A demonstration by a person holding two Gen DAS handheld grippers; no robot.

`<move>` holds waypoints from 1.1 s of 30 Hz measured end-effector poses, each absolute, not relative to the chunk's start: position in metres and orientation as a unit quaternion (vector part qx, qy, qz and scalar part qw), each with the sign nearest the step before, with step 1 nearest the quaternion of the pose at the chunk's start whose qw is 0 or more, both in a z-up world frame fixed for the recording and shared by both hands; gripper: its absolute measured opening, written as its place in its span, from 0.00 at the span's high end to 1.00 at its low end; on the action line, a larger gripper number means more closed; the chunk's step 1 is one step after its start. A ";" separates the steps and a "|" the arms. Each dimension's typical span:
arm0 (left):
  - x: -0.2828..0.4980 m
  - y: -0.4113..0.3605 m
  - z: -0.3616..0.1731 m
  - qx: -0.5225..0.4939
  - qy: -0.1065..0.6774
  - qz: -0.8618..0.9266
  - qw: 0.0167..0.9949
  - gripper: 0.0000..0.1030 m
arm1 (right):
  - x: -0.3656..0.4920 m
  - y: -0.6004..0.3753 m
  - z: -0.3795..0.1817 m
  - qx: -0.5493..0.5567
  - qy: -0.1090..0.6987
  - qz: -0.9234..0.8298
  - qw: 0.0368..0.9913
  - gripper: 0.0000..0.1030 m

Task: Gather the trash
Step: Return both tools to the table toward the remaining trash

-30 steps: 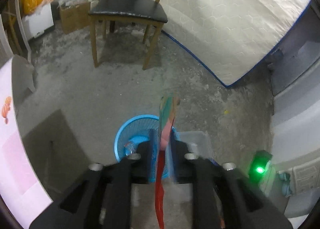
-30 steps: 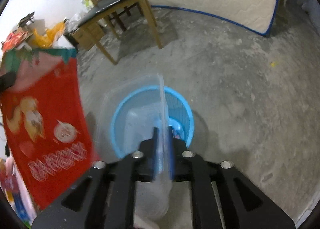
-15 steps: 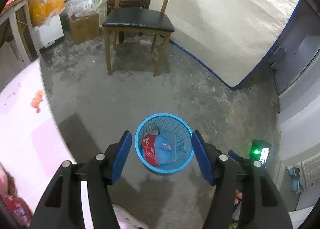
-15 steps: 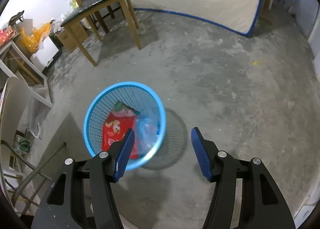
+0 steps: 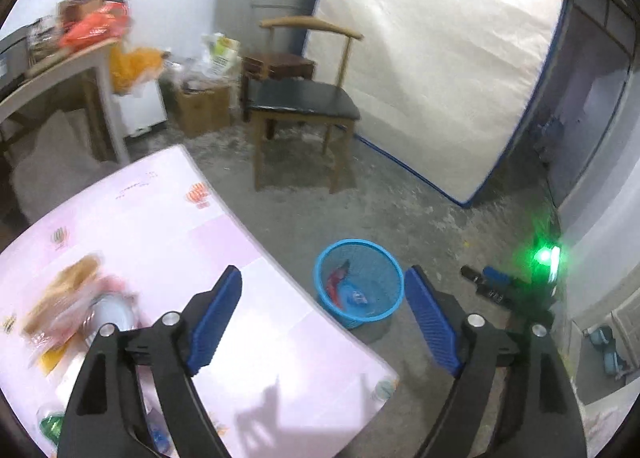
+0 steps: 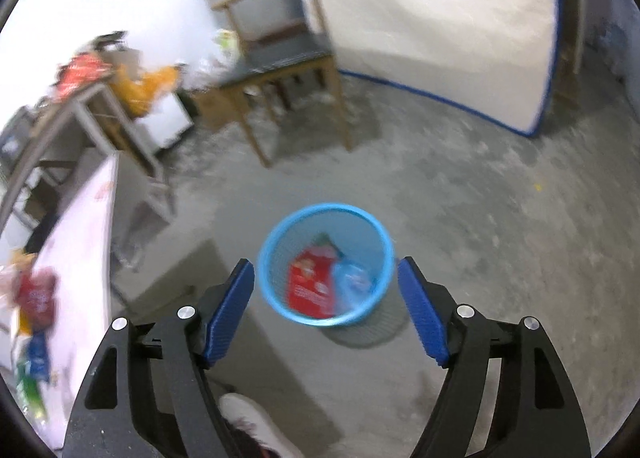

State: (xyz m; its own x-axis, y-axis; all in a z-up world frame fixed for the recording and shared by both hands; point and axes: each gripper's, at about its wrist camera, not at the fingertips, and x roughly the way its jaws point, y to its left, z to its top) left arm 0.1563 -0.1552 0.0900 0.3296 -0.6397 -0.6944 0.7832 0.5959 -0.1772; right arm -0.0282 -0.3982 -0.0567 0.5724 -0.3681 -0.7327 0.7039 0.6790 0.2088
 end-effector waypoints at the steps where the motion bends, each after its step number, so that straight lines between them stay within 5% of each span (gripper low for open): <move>1: 0.154 -0.129 0.093 0.087 0.372 -0.424 0.821 0.17 | -0.023 -0.388 -0.048 0.243 0.332 -0.297 0.862 0.28; 15: 0.122 0.101 0.048 0.004 0.375 -0.182 0.909 0.09 | 0.075 -0.245 0.008 0.188 0.341 -0.029 0.921 0.18; 33: 0.163 0.138 -0.054 -0.084 0.472 -0.127 0.868 0.09 | 0.138 -0.111 0.011 0.142 0.409 0.116 0.894 0.18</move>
State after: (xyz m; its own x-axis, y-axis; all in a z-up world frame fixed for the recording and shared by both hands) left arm 0.1630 0.1385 -0.0541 0.5225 -0.3000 -0.7981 0.1408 0.9536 -0.2663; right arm 0.1384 -0.1109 0.0114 0.6390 0.3232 -0.6980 -0.0914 0.9329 0.3483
